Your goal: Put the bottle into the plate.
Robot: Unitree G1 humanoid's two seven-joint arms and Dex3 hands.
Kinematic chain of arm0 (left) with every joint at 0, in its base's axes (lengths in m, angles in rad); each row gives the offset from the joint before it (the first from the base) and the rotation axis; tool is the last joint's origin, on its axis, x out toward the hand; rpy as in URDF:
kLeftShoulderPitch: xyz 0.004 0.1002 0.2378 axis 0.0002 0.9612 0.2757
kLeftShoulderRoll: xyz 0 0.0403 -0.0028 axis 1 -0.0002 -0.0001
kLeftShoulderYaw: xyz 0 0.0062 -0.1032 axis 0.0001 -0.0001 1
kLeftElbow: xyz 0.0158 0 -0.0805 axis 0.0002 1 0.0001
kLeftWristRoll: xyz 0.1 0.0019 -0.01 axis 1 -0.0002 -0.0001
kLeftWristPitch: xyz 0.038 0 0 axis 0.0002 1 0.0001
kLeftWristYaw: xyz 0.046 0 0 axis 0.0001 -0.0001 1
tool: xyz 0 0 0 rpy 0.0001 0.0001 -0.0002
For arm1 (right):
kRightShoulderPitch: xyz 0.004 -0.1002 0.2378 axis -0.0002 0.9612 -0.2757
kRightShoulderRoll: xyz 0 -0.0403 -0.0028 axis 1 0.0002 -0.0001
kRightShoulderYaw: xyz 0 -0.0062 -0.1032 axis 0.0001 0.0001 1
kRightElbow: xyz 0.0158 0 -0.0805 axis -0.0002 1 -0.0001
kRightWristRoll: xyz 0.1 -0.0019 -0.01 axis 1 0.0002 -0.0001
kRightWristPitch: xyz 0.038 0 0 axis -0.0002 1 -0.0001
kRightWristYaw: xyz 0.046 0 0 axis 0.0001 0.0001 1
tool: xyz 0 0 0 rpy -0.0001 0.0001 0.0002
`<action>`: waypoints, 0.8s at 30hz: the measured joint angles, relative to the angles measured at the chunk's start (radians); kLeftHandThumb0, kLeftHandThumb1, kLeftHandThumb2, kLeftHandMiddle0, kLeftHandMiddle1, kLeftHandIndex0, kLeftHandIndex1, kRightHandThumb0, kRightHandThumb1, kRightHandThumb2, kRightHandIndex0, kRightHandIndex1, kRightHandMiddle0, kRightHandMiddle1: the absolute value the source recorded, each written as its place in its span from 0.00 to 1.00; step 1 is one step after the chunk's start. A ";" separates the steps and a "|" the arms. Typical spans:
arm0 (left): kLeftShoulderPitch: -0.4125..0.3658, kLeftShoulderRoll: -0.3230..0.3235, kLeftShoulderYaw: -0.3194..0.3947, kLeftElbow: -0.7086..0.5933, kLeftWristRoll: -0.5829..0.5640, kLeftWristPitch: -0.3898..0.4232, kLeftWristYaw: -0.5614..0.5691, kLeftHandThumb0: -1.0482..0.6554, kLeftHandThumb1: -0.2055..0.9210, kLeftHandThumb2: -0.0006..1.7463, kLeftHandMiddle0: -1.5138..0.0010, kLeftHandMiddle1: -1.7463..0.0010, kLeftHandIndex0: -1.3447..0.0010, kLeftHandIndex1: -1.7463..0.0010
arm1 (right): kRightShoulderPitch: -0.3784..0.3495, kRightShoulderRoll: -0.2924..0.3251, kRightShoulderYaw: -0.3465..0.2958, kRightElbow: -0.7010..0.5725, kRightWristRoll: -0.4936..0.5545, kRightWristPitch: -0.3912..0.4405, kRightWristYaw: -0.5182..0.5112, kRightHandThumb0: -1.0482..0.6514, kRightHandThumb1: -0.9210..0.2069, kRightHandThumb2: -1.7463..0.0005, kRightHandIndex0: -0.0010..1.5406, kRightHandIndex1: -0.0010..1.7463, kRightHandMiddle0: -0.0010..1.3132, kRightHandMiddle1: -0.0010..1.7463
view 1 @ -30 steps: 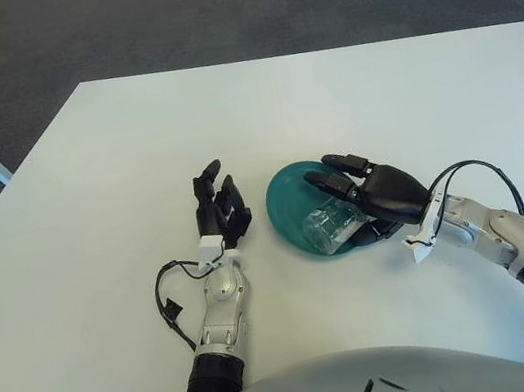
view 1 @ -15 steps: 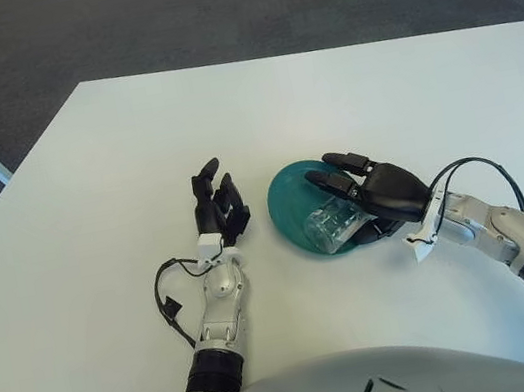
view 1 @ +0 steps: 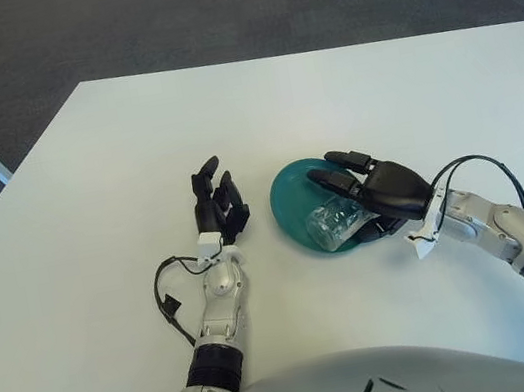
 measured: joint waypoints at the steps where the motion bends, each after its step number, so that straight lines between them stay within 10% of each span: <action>1: -0.001 0.000 0.000 0.002 0.000 -0.001 0.000 0.20 1.00 0.38 0.61 1.00 0.95 0.53 | 0.000 0.000 -0.001 0.000 0.000 0.000 0.000 0.00 0.00 0.50 0.00 0.00 0.00 0.00; 24: -0.094 -0.001 0.037 0.116 0.000 -0.020 0.003 0.20 1.00 0.40 0.60 0.99 0.96 0.53 | -0.002 0.000 -0.015 0.016 -0.012 -0.016 -0.041 0.00 0.00 0.49 0.00 0.00 0.00 0.00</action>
